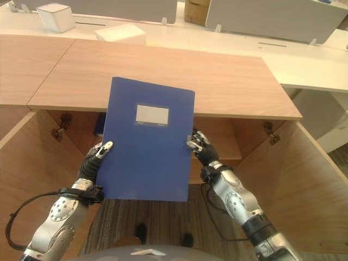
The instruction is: Put the empty folder in the office cabinet
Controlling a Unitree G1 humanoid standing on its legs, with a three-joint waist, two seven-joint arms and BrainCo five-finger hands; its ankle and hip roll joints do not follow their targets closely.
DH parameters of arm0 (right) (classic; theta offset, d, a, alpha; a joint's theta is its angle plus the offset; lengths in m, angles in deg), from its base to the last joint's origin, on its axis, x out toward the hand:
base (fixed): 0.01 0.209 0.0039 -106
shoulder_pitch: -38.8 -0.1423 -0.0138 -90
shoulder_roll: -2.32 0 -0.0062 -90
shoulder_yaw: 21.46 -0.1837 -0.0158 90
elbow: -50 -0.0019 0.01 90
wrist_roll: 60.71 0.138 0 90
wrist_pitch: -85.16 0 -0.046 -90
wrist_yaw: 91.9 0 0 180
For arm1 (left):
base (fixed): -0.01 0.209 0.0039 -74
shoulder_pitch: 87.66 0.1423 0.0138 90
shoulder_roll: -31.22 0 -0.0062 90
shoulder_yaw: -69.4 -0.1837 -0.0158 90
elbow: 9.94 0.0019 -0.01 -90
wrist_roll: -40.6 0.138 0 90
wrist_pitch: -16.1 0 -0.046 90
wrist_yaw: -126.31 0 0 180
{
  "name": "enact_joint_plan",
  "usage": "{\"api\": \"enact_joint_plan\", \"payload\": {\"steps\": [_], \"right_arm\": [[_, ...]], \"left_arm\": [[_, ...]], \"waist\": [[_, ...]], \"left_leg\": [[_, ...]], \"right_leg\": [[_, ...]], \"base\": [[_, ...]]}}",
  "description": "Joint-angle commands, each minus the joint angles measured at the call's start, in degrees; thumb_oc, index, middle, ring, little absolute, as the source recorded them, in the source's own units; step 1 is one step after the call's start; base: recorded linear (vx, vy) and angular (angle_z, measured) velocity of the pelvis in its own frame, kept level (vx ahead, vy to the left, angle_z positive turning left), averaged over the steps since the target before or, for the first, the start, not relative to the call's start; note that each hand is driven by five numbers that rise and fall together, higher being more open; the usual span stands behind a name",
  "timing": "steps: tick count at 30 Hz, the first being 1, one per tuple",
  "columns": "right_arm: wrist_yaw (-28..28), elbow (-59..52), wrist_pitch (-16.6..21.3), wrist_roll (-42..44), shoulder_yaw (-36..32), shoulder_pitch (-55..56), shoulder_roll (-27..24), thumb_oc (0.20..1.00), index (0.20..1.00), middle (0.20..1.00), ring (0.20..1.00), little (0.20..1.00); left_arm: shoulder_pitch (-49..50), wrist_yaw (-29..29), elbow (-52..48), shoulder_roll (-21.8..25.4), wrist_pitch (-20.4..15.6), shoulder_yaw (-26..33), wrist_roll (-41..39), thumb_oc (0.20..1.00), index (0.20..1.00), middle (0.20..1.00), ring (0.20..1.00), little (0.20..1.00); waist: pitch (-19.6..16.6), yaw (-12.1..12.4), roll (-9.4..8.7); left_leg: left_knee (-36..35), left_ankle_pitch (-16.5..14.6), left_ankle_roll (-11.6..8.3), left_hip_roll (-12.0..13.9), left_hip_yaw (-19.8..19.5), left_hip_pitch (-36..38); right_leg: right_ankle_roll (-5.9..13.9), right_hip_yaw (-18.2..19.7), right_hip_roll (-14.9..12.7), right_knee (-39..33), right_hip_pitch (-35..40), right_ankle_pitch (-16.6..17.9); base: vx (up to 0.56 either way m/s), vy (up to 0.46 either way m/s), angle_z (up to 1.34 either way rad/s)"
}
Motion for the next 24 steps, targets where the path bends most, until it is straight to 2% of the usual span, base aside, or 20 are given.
{"api": "enact_joint_plan", "payload": {"steps": [1,10,15,16,17,18,19,20,24], "right_arm": [[-4.9,-6.6,0.3,-1.5,4.3,-6.1,-0.9,1.000,1.000,1.000,1.000,1.000],[-8.3,-8.6,-1.7,-2.0,10.3,-9.8,-3.6,1.000,1.000,1.000,1.000,1.000],[-7.8,-7.8,-1.1,-1.9,10.6,-10.6,-2.2,1.000,1.000,1.000,1.000,1.000],[-7.6,-7.8,-0.9,-1.9,10.3,-10.6,-1.9,0.583,0.583,0.583,0.583,0.583],[-7.5,-7.9,-0.6,-1.9,10.1,-10.5,-1.6,0.545,0.545,0.545,0.545,0.545],[-7.5,-7.9,-0.6,-1.9,10.1,-10.5,-1.6,0.457,0.457,0.457,0.457,0.457],[-7.5,-7.9,-0.6,-1.9,10.1,-10.5,-1.6,0.457,0.457,0.457,0.457,0.457],[-7.1,-7.9,0.0,-1.9,9.2,-9.8,-0.8,0.200,0.200,0.200,0.200,0.200],[-6.9,-8.5,0.4,-2.1,8.4,-8.8,0.0,0.200,0.200,0.200,0.200,0.200]], "left_arm": [[-5.2,3.0,-4.0,1.4,-3.7,-2.9,-3.0,0.200,0.200,0.200,0.200,0.200],[-5.9,3.5,-3.9,2.1,-3.9,-3.5,-3.3,0.200,0.200,0.200,0.200,0.200],[-6.5,3.6,-3.7,2.0,-3.8,-4.2,-3.6,0.200,0.200,0.200,0.200,0.200],[-6.5,3.6,-3.7,1.9,-3.8,-4.3,-3.6,0.200,0.200,0.200,0.200,0.200],[-6.5,3.6,-3.6,2.0,-3.7,-4.4,-3.7,0.200,0.200,0.200,0.200,0.200],[-6.5,3.6,-3.6,2.0,-3.7,-4.4,-3.7,0.200,0.200,0.200,0.200,0.200],[-6.5,3.6,-3.6,2.0,-3.7,-4.4,-3.7,0.200,0.200,0.200,0.200,0.200],[-6.2,3.6,-3.5,1.9,-3.5,-4.3,-3.7,0.200,0.200,0.200,0.200,0.200],[-5.8,3.5,-3.3,1.7,-3.2,-3.9,-3.8,0.200,0.200,0.200,0.200,0.200]], "waist": [[-1.1,2.4,0.71],[-1.0,3.5,0.39],[-1.1,3.6,0.48],[-1.1,3.6,0.54],[-1.2,3.5,0.60],[-1.2,3.5,0.60],[-1.2,3.5,0.60],[-1.3,3.4,0.80],[-1.5,3.2,0.95]], "left_leg": [[-0.5,-6.3,0.99,-2.7,-5.2,-0.8],[-0.5,-6.2,1.00,-2.7,-5.5,-0.6],[-0.5,-6.4,1.17,-2.7,-5.5,-0.3],[-0.5,-6.4,1.23,-2.7,-5.4,-0.2],[-0.5,-6.4,1.28,-2.7,-5.5,-0.2],[-0.5,-6.4,1.28,-2.7,-5.5,-0.2],[-0.5,-6.4,1.28,-2.7,-5.5,-0.2],[-0.5,-6.5,1.40,-2.8,-5.5,0.0],[-0.5,-6.5,1.51,-2.8,-5.6,0.1]], "right_leg": [[3.64,-2.7,-1.8,3.6,-2.1,-1.8],[3.55,-3.9,-1.8,3.4,-1.7,-1.9],[3.56,-4.1,-1.9,3.6,-1.5,-1.9],[3.57,-4.1,-1.9,3.7,-1.6,-1.9],[3.55,-4.1,-1.9,3.8,-1.6,-1.9],[3.55,-4.0,-1.9,3.8,-1.6,-1.9],[3.55,-4.0,-1.9,3.8,-1.6,-1.9],[3.51,-4.0,-1.8,4.0,-1.6,-2.1],[3.46,-3.9,-1.8,4.3,-1.5,-2.3]], "base": [[0.00,0.000,0.00],[0.00,-0.015,0.01],[0.00,0.000,0.00],[0.00,0.000,0.00],[0.00,0.000,0.00],[0.00,0.000,0.00],[0.00,0.000,0.00],[0.00,0.000,0.00],[0.01,-0.001,0.00]]}}
